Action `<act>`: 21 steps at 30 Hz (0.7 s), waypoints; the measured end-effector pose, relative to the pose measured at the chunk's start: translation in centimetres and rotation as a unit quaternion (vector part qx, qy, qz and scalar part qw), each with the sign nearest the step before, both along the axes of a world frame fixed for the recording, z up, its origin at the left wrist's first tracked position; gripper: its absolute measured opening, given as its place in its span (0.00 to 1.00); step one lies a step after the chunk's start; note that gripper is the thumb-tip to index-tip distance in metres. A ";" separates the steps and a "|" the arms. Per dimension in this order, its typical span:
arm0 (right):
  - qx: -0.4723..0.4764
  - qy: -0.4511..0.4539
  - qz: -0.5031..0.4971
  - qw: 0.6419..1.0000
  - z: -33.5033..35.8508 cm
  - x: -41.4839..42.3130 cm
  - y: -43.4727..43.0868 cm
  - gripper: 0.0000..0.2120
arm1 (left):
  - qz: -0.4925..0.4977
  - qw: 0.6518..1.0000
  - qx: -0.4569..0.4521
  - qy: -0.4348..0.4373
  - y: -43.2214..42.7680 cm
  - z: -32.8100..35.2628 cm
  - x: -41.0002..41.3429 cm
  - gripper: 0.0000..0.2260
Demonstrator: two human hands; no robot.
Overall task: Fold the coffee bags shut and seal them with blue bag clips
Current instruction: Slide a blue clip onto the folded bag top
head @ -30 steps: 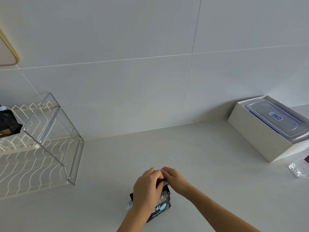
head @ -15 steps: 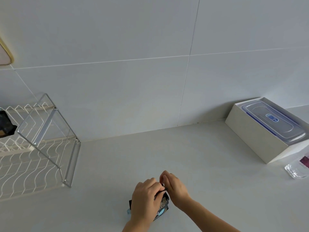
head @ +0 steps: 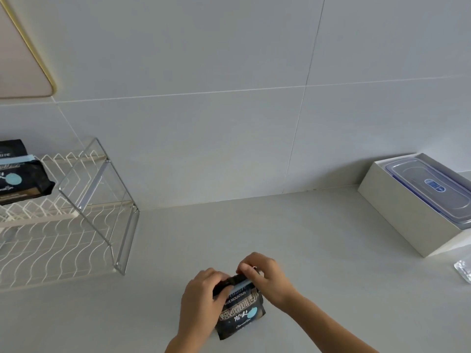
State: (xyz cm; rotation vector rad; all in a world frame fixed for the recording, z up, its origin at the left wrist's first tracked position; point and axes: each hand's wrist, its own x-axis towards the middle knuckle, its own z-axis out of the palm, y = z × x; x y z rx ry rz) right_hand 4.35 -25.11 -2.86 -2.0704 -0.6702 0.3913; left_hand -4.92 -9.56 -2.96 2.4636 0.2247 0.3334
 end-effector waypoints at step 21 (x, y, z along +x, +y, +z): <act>-0.049 -0.278 0.000 0.959 0.2 -1.1 -0.6 0.05 | 0.044 0.998 -0.005 -0.050 -0.3 -1.1 0.1 0.07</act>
